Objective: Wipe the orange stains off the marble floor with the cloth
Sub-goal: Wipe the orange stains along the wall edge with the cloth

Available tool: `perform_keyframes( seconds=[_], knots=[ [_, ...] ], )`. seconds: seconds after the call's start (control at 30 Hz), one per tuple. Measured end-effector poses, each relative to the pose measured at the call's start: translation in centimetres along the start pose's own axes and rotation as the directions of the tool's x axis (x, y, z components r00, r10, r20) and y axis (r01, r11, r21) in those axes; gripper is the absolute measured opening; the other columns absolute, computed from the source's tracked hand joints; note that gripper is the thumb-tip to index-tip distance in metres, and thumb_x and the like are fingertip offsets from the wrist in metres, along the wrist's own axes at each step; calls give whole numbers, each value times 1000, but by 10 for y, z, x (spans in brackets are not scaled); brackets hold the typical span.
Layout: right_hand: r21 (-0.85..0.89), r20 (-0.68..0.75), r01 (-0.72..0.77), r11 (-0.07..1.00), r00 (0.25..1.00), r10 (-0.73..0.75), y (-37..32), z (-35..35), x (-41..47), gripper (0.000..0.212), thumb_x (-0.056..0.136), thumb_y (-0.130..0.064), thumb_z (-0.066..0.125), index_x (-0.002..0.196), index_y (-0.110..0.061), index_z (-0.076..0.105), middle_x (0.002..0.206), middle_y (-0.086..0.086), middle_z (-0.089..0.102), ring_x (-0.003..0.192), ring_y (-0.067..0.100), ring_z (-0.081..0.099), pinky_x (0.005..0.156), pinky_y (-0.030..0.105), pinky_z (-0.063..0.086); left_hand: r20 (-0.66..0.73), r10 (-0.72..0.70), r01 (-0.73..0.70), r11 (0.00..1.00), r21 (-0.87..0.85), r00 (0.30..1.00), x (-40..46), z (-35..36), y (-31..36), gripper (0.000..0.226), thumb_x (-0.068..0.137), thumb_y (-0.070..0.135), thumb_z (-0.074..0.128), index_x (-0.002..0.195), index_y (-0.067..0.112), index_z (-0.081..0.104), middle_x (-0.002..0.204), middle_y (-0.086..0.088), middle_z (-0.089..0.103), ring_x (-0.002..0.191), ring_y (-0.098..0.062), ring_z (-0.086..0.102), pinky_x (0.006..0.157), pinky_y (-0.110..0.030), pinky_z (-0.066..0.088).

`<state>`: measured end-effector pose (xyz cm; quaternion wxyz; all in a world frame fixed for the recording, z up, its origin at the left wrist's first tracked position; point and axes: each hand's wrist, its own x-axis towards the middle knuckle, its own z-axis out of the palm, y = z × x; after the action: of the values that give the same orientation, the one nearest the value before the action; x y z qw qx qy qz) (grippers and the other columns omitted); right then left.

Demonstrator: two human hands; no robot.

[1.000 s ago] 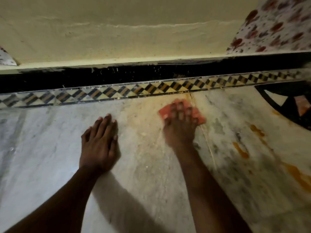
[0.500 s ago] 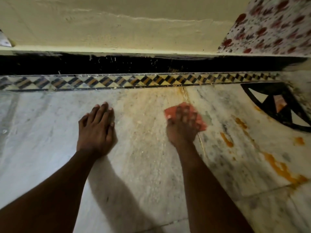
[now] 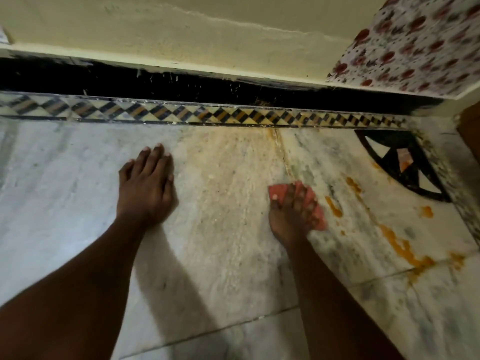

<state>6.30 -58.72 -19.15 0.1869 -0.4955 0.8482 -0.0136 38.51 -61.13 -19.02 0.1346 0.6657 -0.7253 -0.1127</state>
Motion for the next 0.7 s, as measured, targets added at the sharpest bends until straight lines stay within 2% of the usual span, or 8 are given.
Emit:
perform_keyframes(
  seconds=[0.1, 0.2, 0.3, 0.43, 0.5, 0.57, 0.63, 0.7],
  knots=[
    [-134, 49, 298, 945, 955, -294, -9, 12, -18, 72, 105, -63, 4, 168, -33, -14, 176, -1, -23, 163, 35, -18, 130, 62, -8, 5, -20, 20, 1000, 11, 1000, 0, -1, 0, 66, 104, 45, 25, 165, 20, 30, 176, -4, 19, 162, -26, 16, 126, -51, 18],
    [-201, -76, 489, 849, 856, -511, 37, 29, -69, 66, 110, -54, 19, 169, -24, 21, 179, 4, 10, 165, 35, 8, 131, 59, 8, 12, -13, 13, 1000, -2, 1000, -1, -4, 3, 68, 104, 47, 21, 166, 21, 27, 176, -2, 15, 163, -24, 12, 127, -50, 17],
    [-292, -98, 437, 851, 871, -481, 94, 27, -107, 60, 111, -44, 25, 164, -21, 37, 177, 9, 20, 162, 37, 20, 129, 59, 17, 20, -11, 10, 1000, 6, 1000, -3, -2, 0, 68, 105, 48, 20, 167, 21, 25, 177, -2, 15, 163, -23, 11, 128, -49, 16],
    [-244, -103, 138, 960, 981, -167, 108, 30, -108, 61, 111, -45, 26, 167, -22, 29, 177, 10, 21, 159, 40, 29, 125, 64, 24, 7, -4, 4, 1000, 9, 1000, -2, -2, 0, 67, 105, 47, 21, 167, 22, 25, 177, -2, 16, 163, -23, 12, 128, -49, 16],
    [-102, -189, 28, 994, 981, -47, 78, 23, -74, 65, 109, -51, 22, 169, -25, 24, 178, 8, 14, 161, 40, 20, 127, 65, 16, 3, -3, 3, 1000, 19, 1000, -3, 1, -1, 67, 105, 48, 22, 167, 22, 24, 177, -1, 16, 163, -23, 12, 128, -49, 16],
    [107, -83, -74, 991, 993, 83, 34, 7, -39, 66, 109, -55, 22, 170, -31, 12, 180, 1, 1, 164, 35, 4, 128, 62, 5, -1, 17, -17, 1000, 13, 1000, -3, 2, -1, 66, 105, 46, 24, 166, 21, 27, 176, -1, 19, 162, -23, 15, 128, -49, 15],
    [54, -92, 33, 998, 995, -28, 11, 9, -33, 67, 110, -56, 23, 169, -36, -3, 178, -5, -15, 164, 33, -9, 129, 60, -2, -21, 55, -55, 998, -6, 998, -5, 2, 2, 64, 104, 42, 28, 162, 18, 38, 173, -4, 29, 160, -24, 25, 128, -51, 18],
    [-54, -56, 316, 947, 946, -319, 15, 19, -65, 67, 111, -55, 22, 166, -38, -11, 174, -10, -26, 164, 30, -9, 129, 56, -5, -12, 85, -85, 996, -9, 996, -6, -2, 3, 62, 102, 38, 31, 156, 13, 47, 169, -7, 38, 155, -25, 36, 128, -50, 22]
  ],
)
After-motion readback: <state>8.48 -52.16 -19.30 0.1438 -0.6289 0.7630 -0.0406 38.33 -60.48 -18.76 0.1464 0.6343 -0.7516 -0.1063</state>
